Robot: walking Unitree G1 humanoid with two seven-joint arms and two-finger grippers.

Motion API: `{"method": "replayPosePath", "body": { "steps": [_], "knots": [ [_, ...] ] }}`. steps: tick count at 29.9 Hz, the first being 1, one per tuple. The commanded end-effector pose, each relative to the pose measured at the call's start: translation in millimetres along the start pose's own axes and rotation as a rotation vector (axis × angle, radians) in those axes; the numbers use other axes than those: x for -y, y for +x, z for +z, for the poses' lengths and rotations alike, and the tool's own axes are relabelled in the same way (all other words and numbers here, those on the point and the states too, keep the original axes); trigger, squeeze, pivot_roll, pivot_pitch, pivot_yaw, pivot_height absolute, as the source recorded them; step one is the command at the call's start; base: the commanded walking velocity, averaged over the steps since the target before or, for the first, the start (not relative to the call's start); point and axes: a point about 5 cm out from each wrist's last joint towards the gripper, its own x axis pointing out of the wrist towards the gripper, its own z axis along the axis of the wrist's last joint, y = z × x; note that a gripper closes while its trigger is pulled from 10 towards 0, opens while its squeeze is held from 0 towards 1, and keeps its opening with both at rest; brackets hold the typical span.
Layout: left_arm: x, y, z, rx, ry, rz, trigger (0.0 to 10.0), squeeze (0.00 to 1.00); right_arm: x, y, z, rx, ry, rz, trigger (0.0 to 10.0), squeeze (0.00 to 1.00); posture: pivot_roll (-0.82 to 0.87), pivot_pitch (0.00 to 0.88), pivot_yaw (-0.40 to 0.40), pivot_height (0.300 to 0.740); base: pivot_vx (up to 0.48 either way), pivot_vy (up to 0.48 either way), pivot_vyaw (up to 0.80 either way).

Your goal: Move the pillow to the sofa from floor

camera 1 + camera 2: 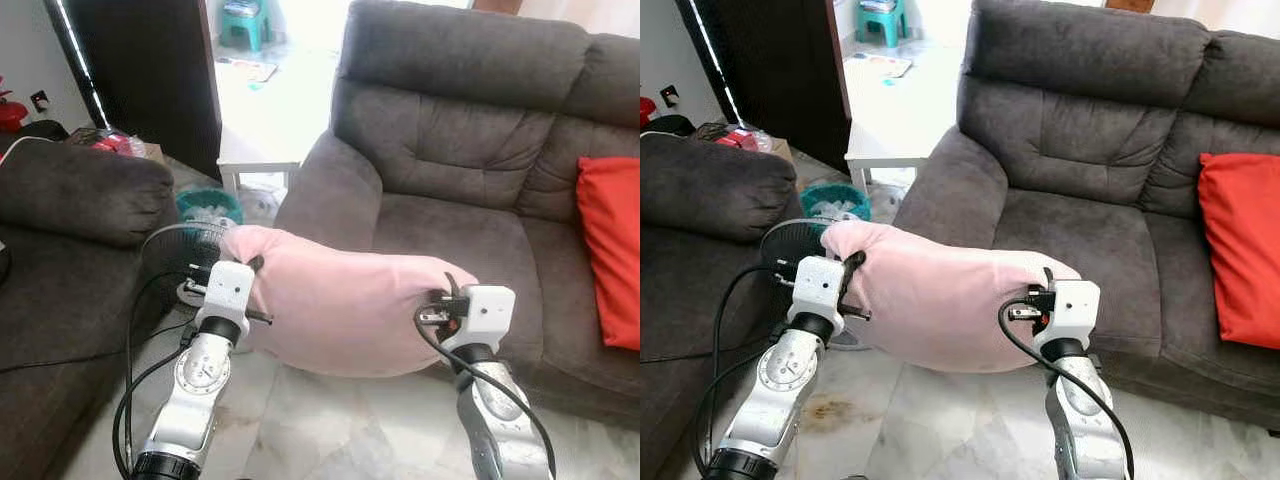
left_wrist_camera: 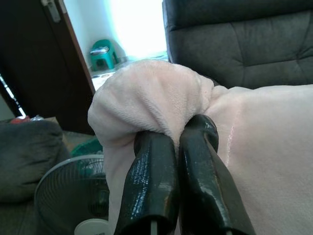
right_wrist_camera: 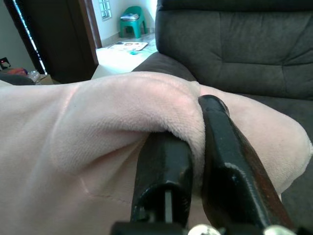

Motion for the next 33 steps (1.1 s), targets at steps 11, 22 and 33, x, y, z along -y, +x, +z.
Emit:
{"method": "replayPosePath", "body": {
  "steps": [11, 22, 33],
  "knots": [
    [-5.8, 6.0, 13.7, 0.047, -0.012, 0.022, 10.0, 0.00, 1.2, 7.0, 15.1, 0.056, -0.009, 0.002, 10.0, 0.00, 0.14, 0.008, -0.091, 0.740, 0.069, 0.000, -0.47],
    [-7.5, 6.8, 14.3, 0.046, -0.017, 0.029, 10.0, 0.00, -0.7, 8.6, 17.2, 0.073, -0.029, 0.008, 10.0, 0.00, 0.14, 0.009, -0.093, 0.740, 0.290, 0.000, -0.28],
    [-7.8, 6.8, 14.6, 0.049, -0.017, 0.030, 10.0, 0.00, -3.6, 11.4, 17.6, 0.069, -0.017, 0.019, 10.0, 0.00, 0.15, 0.004, -0.094, 0.740, 0.296, 0.000, 0.00]
  ]
}}
